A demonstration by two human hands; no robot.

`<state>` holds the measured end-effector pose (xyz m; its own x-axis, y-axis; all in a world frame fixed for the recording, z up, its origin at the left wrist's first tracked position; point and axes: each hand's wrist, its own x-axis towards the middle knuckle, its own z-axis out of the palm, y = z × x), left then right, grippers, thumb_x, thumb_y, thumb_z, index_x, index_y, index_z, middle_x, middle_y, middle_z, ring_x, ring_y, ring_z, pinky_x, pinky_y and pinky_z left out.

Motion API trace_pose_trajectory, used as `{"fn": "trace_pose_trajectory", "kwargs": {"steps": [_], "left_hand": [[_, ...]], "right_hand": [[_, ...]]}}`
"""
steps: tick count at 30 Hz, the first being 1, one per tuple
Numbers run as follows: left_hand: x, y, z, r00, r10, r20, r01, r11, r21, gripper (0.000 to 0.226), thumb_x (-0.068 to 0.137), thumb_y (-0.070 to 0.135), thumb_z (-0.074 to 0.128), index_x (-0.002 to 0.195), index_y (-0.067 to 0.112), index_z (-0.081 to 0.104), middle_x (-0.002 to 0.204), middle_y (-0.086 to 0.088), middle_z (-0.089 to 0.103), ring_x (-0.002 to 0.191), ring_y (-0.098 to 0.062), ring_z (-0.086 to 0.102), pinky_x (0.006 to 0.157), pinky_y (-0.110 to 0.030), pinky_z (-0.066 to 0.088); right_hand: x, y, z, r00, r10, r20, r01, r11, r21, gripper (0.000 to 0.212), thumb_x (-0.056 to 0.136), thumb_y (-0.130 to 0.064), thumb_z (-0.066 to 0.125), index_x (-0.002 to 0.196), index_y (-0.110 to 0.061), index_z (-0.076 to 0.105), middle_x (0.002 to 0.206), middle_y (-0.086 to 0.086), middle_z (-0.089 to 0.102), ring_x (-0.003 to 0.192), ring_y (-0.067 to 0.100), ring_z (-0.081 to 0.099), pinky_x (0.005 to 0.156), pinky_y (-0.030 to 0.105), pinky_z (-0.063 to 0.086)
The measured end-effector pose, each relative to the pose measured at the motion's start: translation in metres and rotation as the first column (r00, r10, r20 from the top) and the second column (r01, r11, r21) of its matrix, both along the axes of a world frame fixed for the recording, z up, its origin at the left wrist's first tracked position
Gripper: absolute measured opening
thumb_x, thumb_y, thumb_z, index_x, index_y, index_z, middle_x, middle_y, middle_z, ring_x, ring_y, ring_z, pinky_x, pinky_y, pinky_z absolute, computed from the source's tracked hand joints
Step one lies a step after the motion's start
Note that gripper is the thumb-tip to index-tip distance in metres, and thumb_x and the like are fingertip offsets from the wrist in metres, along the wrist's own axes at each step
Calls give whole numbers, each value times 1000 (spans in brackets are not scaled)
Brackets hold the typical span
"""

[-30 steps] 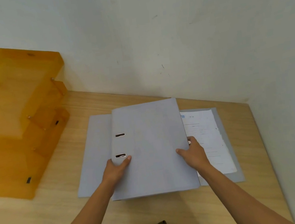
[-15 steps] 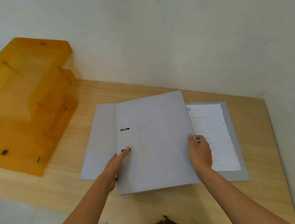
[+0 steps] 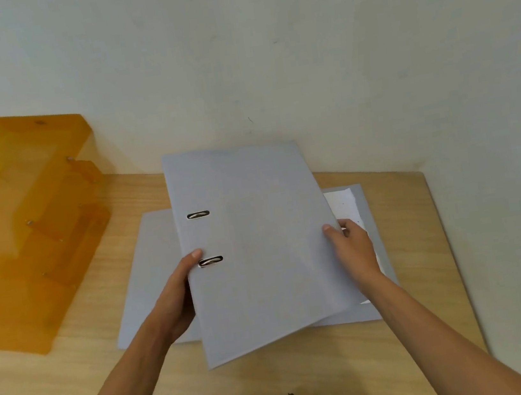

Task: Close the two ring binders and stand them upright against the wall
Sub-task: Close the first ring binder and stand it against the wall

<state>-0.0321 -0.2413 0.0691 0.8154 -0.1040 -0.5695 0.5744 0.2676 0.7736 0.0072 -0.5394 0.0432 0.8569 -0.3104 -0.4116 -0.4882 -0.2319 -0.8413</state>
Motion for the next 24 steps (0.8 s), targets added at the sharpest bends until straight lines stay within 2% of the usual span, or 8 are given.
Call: {"fn": "trace_pose_trajectory", "kwargs": {"steps": [4, 6, 9, 11, 14, 16, 20, 24], "left_hand": [[4, -28, 12, 987, 13, 159, -31, 993, 112, 75, 69, 45, 72, 136, 17, 57, 129, -13, 71, 113, -32, 70, 92, -48, 57], [7, -41, 22, 973, 10, 231, -45, 988, 147, 73, 66, 44, 74, 134, 22, 58, 123, -6, 74, 112, -28, 72, 83, -40, 60], [18, -55, 37, 951, -30, 308, -27, 983, 179, 73, 65, 41, 79, 133, 25, 56, 124, -2, 74, 115, -25, 70, 94, -46, 57], [24, -63, 50, 929, -81, 362, 9, 980, 197, 79, 61, 38, 84, 134, 28, 54, 125, 1, 73, 114, -21, 71, 95, -45, 57], [33, -69, 65, 875, -198, 443, 62, 951, 301, 78, 56, 36, 88, 126, 36, 54, 121, 11, 73, 109, -11, 72, 87, -36, 59], [36, -69, 69, 831, -288, 475, 96, 916, 389, 76, 54, 38, 90, 120, 38, 53, 116, 17, 72, 107, -7, 71, 83, -34, 61], [42, -64, 68, 718, -492, 492, 267, 848, 458, 89, 55, 20, 97, 121, 49, 44, 114, 28, 69, 106, -1, 70, 76, -23, 61], [42, -70, 64, 610, -579, 541, 372, 812, 450, 99, 67, 1, 90, 146, 33, 40, 123, 27, 68, 115, 0, 66, 81, -18, 58]], "right_hand": [[3, 4, 19, 996, 86, 18, -81, 979, -185, 80, 90, -38, 66, 158, -22, 28, 160, 7, 33, 147, 30, 34, 115, 54, 36], [4, 15, 41, 977, 185, 102, -168, 973, -157, 75, 93, -38, 64, 158, -21, 29, 164, 3, 28, 151, 25, 29, 121, 48, 30], [1, 28, 85, 913, 350, 209, -322, 934, -155, 61, 98, -38, 57, 154, -23, 38, 160, -3, 34, 148, 16, 34, 116, 29, 30], [-2, 35, 108, 908, 355, 221, -339, 934, -108, 65, 97, -47, 56, 155, -26, 35, 157, -4, 38, 145, 14, 37, 114, 30, 33], [-10, 46, 126, 907, 390, 159, -390, 920, -36, 115, 71, -84, 59, 161, -35, 5, 168, -13, 17, 150, 11, 31, 116, 50, 39], [-17, 52, 131, 892, 425, 153, -424, 905, -41, 131, 61, -88, 64, 158, -40, -11, 169, -18, 12, 151, 9, 31, 110, 51, 46], [-32, 57, 138, 888, 333, 318, -350, 937, -5, 90, 81, -40, 80, 150, -38, 22, 131, -41, 52, 122, -17, 53, 96, 25, 57], [-47, 48, 123, 908, 264, 325, -242, 964, -106, 78, 79, -26, 85, 146, -21, 45, 134, -13, 65, 121, 0, 62, 90, 17, 54]]}}
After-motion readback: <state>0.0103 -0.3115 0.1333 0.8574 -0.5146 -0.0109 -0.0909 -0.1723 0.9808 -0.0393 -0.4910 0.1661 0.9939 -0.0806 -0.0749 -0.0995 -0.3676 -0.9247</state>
